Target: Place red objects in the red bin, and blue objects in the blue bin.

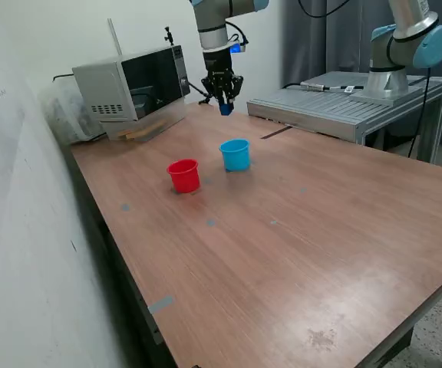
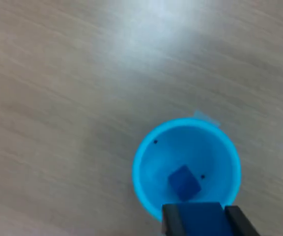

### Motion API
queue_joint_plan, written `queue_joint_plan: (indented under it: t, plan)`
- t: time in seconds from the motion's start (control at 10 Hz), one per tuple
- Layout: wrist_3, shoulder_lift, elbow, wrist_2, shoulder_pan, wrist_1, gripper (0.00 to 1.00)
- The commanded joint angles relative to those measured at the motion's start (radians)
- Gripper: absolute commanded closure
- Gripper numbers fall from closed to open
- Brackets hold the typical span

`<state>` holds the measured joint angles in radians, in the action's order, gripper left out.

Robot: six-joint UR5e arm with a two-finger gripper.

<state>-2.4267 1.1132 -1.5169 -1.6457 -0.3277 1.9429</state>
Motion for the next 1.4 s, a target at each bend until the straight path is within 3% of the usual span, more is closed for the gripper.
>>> queue_joint_plan:
  t: [0.0, 0.1, 0.2, 0.5, 1.1, 1.2, 1.3]
  plan:
    - [0.0, 0.002, -0.068, 0.024, -0.004, 0.02, 1.0]
    - [0.001, 0.002, -0.087, 0.056, -0.004, 0.049, 1.0]
    - [0.003, 0.002, -0.112, 0.061, -0.004, 0.076, 1.0]
    - [0.003, -0.036, -0.138, 0.057, 0.003, 0.226, 1.0]
    - [0.012, -0.087, -0.125, 0.052, -0.002, 0.237, 1.0]
    - [0.015, -0.087, -0.123, 0.046, -0.007, 0.234, 0.0]
    - [0.017, -0.088, -0.124, 0.04, -0.008, 0.234, 0.0]
